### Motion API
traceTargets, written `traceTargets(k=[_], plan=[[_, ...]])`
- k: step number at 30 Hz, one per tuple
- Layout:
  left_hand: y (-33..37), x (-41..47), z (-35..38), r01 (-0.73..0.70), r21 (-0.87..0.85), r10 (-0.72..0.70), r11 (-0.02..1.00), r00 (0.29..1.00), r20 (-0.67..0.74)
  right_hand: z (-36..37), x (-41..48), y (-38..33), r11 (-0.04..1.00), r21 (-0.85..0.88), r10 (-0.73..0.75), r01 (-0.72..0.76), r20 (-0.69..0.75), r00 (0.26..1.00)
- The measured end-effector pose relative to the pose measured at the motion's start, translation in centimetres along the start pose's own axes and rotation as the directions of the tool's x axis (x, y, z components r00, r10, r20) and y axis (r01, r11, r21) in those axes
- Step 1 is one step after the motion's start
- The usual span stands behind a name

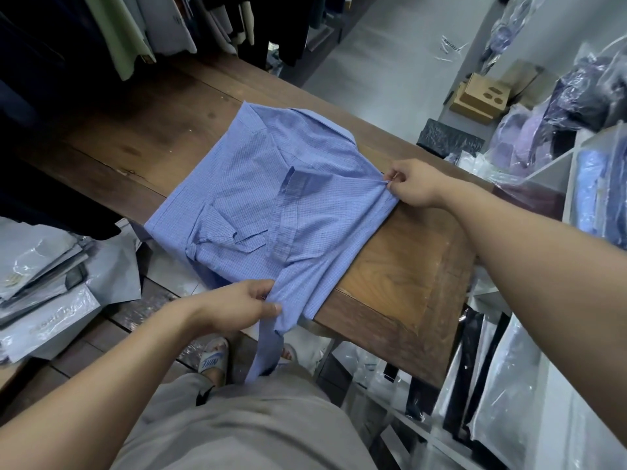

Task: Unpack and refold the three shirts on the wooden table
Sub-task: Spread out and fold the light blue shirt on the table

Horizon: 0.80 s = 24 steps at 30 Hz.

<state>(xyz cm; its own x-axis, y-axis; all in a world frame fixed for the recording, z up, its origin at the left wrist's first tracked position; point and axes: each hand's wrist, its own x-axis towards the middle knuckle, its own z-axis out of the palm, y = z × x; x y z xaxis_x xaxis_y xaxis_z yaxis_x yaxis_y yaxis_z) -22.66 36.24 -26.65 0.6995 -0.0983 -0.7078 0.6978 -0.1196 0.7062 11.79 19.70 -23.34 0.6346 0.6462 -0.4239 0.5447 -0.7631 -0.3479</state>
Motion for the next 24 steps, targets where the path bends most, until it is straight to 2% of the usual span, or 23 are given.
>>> traceTargets(k=[2, 9, 15, 19, 21, 24], plan=[[0.0, 0.2, 0.0, 0.024, -0.011, -0.024, 1.000, 0.999, -0.045, 0.1, -0.2, 0.3, 1.000, -0.017, -0.013, 0.013, -0.007, 1.000], [1.1, 0.2, 1.4, -0.041, -0.156, 0.017, 0.987, 0.988, -0.156, 0.4, -0.5, -0.1, 1.000, -0.013, -0.005, 0.004, -0.040, 0.999], [1.0, 0.7, 1.6, -0.050, -0.201, 0.019, 0.978, 0.988, -0.152, 0.5, -0.7, -0.3, 0.998, -0.062, -0.016, 0.009, -0.103, 0.995], [0.1, 0.9, 1.1, -0.064, -0.360, 0.013, 0.931, 0.990, -0.141, 0.8, -0.9, -0.7, 0.996, -0.082, -0.042, 0.026, -0.207, 0.978], [0.0, 0.7, 1.2, -0.029, -0.344, -0.005, 0.939, 0.995, -0.096, 0.9, -0.9, -0.8, 0.996, -0.087, -0.041, 0.022, -0.229, 0.973], [-0.7, 0.5, 1.5, -0.061, -0.150, 0.042, 0.987, 0.991, -0.127, 0.9, -0.7, -0.8, 0.995, -0.096, -0.025, 0.004, -0.218, 0.976]])
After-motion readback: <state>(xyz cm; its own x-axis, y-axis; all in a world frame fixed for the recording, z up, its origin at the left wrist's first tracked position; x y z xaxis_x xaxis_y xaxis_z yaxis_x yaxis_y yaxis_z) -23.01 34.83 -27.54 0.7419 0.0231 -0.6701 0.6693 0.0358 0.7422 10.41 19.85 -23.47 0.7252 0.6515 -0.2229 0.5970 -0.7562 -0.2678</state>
